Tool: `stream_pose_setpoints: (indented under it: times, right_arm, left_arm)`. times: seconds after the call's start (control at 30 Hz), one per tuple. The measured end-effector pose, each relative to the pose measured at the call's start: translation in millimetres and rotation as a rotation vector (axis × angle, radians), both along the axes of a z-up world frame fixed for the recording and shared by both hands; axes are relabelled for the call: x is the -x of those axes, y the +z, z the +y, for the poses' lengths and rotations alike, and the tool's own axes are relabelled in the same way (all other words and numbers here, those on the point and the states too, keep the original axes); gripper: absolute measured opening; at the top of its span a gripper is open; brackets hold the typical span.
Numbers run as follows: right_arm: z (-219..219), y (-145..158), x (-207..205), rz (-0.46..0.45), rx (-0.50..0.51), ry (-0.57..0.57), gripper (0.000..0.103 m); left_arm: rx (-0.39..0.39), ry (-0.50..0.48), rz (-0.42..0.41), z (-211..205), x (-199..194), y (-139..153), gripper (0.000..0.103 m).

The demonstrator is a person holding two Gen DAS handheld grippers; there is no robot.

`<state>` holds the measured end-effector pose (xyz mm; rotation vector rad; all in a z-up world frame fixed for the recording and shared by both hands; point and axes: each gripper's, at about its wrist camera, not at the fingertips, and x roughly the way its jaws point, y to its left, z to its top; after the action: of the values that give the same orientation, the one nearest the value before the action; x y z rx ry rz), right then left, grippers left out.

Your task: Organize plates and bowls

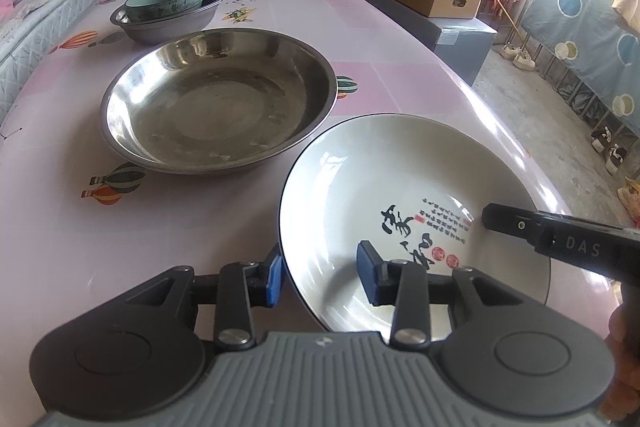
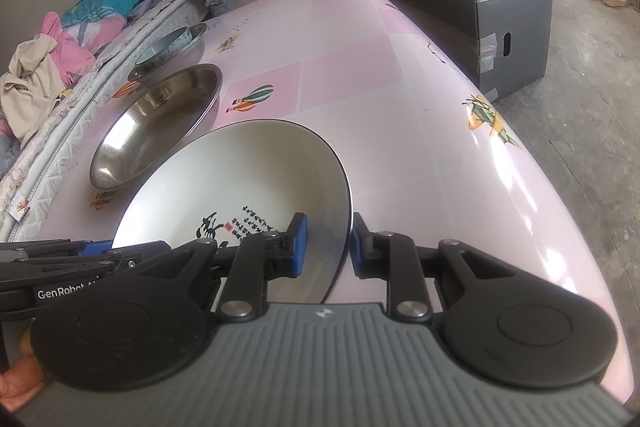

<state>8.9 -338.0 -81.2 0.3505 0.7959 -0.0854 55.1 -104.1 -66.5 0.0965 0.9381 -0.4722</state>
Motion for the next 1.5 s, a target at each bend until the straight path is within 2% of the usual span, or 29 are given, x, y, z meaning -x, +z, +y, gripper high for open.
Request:
stream_pose_setpoints:
  times: [0.27, 1.5]
  right_arm:
    - [3.9, -2.7, 3.3, -0.027, 0.023, 0.012, 0.025]
    - [9.0, 10.1, 8.8, -0.05, 0.096, 0.002, 0.025]
  left_arm:
    - [0.002, 0.011, -0.018, -2.1, 0.0, -0.8, 0.042]
    - [0.028, 0.015, -0.05, 1.5, 6.7, 6.4, 0.04]
